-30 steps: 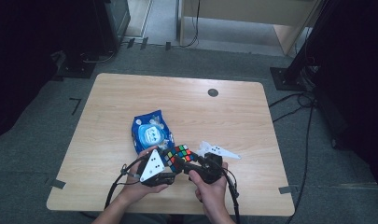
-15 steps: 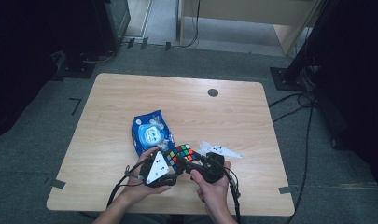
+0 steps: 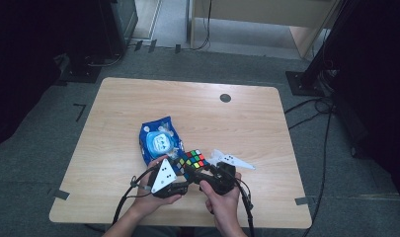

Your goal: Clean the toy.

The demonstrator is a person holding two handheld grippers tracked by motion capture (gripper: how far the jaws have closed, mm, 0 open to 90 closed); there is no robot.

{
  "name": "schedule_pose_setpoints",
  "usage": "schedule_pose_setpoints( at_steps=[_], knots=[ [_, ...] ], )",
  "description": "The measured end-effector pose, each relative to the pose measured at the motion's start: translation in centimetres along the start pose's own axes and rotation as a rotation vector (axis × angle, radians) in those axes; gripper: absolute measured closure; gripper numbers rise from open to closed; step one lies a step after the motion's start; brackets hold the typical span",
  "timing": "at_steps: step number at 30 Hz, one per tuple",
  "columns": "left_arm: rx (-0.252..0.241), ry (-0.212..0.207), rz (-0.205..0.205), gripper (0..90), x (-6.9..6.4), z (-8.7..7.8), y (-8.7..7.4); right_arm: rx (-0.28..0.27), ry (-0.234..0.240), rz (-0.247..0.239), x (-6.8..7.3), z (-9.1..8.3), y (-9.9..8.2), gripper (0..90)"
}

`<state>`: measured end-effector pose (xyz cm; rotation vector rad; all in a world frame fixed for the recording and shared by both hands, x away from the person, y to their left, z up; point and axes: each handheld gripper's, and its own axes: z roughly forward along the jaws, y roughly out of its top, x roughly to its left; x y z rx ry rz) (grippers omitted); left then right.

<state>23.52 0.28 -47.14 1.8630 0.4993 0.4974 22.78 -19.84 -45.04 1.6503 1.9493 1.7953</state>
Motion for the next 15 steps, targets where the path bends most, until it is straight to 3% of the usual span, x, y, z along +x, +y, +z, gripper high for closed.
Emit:
schedule_pose_setpoints(
  at_steps=[4, 7, 9, 10, 11, 12, 15],
  knots=[
    [-0.008, -0.023, -0.02, 34.2, 0.1, 0.1, -0.1, -0.025, -0.018, -0.022, 0.2, -0.1, -0.2, 34.3],
    [-0.004, -0.03, -0.009, 34.0, 0.2, 0.0, -0.2, -0.018, -0.019, -0.021, 0.1, -0.1, -0.2, 34.4],
    [0.001, -0.037, 0.009, 33.2, 0.2, -0.1, -0.3, -0.006, -0.008, -0.015, -0.1, -0.1, -0.1, 34.4],
    [0.01, -0.039, 0.045, 33.1, 0.2, -0.2, -0.4, 0.003, -0.004, -0.016, -0.2, -0.2, 0.1, 34.4],
    [0.01, -0.039, 0.045, 32.6, 0.2, -0.2, -0.4, 0.009, 0.001, -0.014, -0.4, -0.3, 0.4, 34.4],
    [0.024, -0.041, 0.083, 31.6, 0.2, -0.3, -0.7, 0.012, 0.005, -0.015, -0.5, -0.6, 0.7, 34.4],
    [0.024, -0.041, 0.095, 28.3, 0.4, -0.5, -0.8, 0.023, 0.002, -0.022, -0.9, -1.1, 1.4, 34.4]
  ],
)
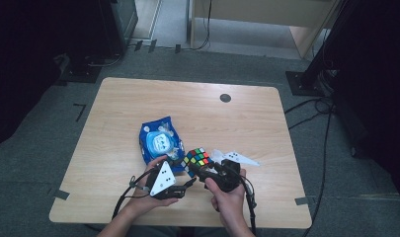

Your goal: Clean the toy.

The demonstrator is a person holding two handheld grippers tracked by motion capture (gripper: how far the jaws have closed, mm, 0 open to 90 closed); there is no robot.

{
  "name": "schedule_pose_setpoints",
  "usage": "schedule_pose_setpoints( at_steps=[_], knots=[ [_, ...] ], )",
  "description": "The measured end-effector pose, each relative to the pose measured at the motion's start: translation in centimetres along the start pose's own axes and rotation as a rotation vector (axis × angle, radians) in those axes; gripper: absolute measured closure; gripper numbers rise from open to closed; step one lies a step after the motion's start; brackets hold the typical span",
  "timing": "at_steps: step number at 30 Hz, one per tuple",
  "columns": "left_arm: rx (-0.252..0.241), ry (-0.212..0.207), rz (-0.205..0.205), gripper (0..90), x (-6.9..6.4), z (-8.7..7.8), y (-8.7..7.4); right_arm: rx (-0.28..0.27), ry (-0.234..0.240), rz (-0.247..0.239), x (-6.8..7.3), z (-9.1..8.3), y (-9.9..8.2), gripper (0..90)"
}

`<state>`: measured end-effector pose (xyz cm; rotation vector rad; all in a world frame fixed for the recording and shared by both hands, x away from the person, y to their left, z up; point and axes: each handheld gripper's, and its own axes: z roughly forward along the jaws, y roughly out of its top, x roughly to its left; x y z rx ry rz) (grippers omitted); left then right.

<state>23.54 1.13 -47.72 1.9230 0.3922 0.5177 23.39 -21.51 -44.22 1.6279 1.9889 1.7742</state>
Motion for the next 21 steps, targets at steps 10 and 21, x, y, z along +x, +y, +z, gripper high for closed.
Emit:
schedule_pose_setpoints(
  at_steps=[10, 21],
  knots=[
    [-0.021, 0.038, 0.069, 24.8, 0.3, -0.5, 0.0, 0.151, 0.056, -0.024, -1.2, -0.6, 1.5, 34.3],
    [-0.008, 0.04, 0.12, 21.5, -0.1, -0.4, 0.1, 0.242, 0.081, -0.026, -1.0, 0.3, 1.4, 34.2]
  ],
)
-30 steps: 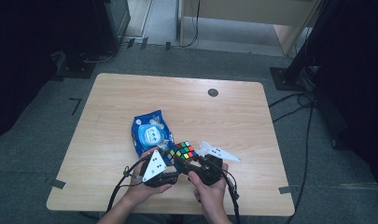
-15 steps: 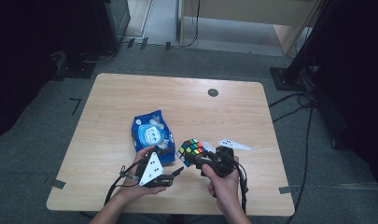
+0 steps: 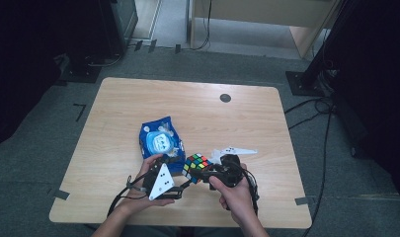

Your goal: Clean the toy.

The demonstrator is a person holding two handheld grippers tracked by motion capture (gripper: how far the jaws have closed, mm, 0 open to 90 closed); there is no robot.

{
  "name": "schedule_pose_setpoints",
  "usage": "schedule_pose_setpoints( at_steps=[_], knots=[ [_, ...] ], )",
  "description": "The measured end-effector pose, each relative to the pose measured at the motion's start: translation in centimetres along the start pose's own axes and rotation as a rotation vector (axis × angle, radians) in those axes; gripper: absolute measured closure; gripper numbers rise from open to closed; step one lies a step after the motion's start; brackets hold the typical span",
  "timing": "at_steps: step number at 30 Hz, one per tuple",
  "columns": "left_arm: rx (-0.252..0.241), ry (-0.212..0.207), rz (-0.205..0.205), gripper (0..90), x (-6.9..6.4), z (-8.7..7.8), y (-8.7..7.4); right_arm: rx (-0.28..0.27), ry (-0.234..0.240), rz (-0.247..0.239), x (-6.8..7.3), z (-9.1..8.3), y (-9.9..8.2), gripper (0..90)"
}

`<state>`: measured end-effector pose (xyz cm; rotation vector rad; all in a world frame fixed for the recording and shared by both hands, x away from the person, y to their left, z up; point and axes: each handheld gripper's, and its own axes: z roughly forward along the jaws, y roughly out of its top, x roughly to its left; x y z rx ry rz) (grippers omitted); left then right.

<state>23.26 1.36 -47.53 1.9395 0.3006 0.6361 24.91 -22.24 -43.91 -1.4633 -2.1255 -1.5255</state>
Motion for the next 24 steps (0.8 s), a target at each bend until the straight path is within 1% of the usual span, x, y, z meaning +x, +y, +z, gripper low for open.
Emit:
schedule_pose_setpoints(
  at_steps=[4, 7, 10, 11, 12, 13, 14, 15, 16, 17, 21, 22, 23, 24],
  knots=[
    [0.011, 0.005, 0.024, 20.7, -0.3, 0.1, 0.2, 0.017, -0.006, 0.0, 0.0, 0.2, 0.0, 34.2],
    [0.015, 0.006, 0.028, 20.3, -0.4, 0.2, 0.3, 0.023, -0.005, 0.0, -0.1, 0.2, 0.0, 34.2],
    [0.024, 0.009, 0.033, 19.1, -0.6, 0.4, 0.4, 0.034, -0.026, -0.011, 0.0, 0.4, -0.1, 34.2],
    [0.024, 0.009, 0.033, 18.8, -0.6, 0.4, 0.4, 0.039, -0.032, -0.016, 0.1, 0.5, -0.1, 34.1],
    [0.007, 0.009, 0.022, 18.5, -0.7, 0.4, 0.5, 0.046, -0.036, -0.021, 0.1, 0.6, -0.1, 33.9],
    [0.007, 0.009, 0.022, 18.3, -0.7, 0.4, 0.5, 0.046, -0.036, -0.021, 0.1, 0.6, -0.1, 33.9],
    [-0.003, 0.009, 0.014, 18.1, -0.6, 0.3, 0.6, 0.066, -0.028, -0.029, 0.2, 0.9, -0.3, 34.0],
    [-0.007, 0.005, 0.009, 18.1, -0.5, 0.3, 0.8, 0.066, -0.028, -0.029, 0.2, 0.9, -0.3, 34.0],
    [-0.016, 0.007, 0.004, 17.6, -0.5, 0.2, 0.8, 0.078, -0.029, -0.049, 0.5, 1.3, -0.4, 34.2],
    [-0.016, 0.007, 0.004, 17.6, -0.5, 0.2, 0.8, 0.079, -0.035, -0.051, 0.7, 1.4, -0.5, 34.2],
    [-0.012, 0.006, -0.003, 19.1, -0.3, 0.2, 0.6, 0.066, -0.046, -0.056, 0.7, 1.5, -0.5, 34.4],
    [-0.013, 0.013, 0.002, 20.2, -0.4, 0.1, 0.7, 0.051, -0.045, -0.045, 0.7, 1.5, -0.6, 34.4],
    [-0.013, 0.013, 0.002, 21.0, -0.4, 0.1, 0.7, 0.051, -0.045, -0.045, 0.7, 1.5, -0.6, 34.4],
    [-0.015, 0.014, 0.001, 21.5, -0.4, 0.1, 0.7, 0.035, -0.049, -0.042, 0.8, 1.4, -0.7, 34.5]
  ],
)
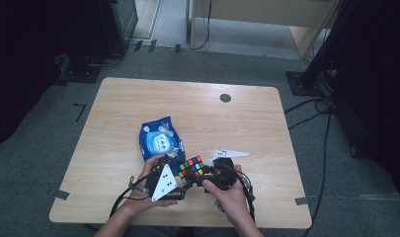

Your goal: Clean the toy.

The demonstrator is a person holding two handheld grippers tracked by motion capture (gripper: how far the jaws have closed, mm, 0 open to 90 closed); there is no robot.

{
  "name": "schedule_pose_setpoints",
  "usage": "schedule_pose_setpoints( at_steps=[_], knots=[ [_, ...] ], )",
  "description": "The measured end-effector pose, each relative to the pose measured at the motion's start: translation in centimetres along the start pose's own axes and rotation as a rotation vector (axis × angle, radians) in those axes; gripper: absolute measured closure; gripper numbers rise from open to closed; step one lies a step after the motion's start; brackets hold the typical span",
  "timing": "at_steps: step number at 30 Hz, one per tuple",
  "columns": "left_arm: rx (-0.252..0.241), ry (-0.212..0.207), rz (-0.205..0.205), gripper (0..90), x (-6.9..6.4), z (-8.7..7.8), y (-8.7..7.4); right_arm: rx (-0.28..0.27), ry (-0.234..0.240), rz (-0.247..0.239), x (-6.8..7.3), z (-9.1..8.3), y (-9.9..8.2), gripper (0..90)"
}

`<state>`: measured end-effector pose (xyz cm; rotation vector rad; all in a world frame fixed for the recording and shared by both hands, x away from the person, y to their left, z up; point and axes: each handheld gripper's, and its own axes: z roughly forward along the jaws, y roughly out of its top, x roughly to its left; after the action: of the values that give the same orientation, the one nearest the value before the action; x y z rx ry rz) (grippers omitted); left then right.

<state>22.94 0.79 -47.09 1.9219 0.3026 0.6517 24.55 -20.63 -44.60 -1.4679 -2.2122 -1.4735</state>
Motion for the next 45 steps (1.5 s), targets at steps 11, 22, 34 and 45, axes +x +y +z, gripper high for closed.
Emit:
schedule_pose_setpoints(
  at_steps=[11, 22, 34, 45],
  knots=[
    [0.023, 0.001, 0.017, 32.3, -0.4, 0.4, -0.4, -0.021, 0.022, -0.013, 0.2, -0.2, 0.0, 34.4],
    [0.021, 0.009, -0.033, 34.2, 0.7, -0.3, -0.4, -0.1, 0.103, -0.062, -0.7, -2.5, 0.9, 29.1],
    [0.022, 0.016, -0.095, 34.2, 2.2, -1.0, -0.8, -0.15, -0.222, -0.169, -5.1, -3.4, -0.4, 41.6],
    [0.014, 0.013, -0.144, 34.1, 2.9, -1.1, -1.0, -0.059, -0.393, -0.242, -8.2, -1.1, -2.1, 48.4]
  ],
)
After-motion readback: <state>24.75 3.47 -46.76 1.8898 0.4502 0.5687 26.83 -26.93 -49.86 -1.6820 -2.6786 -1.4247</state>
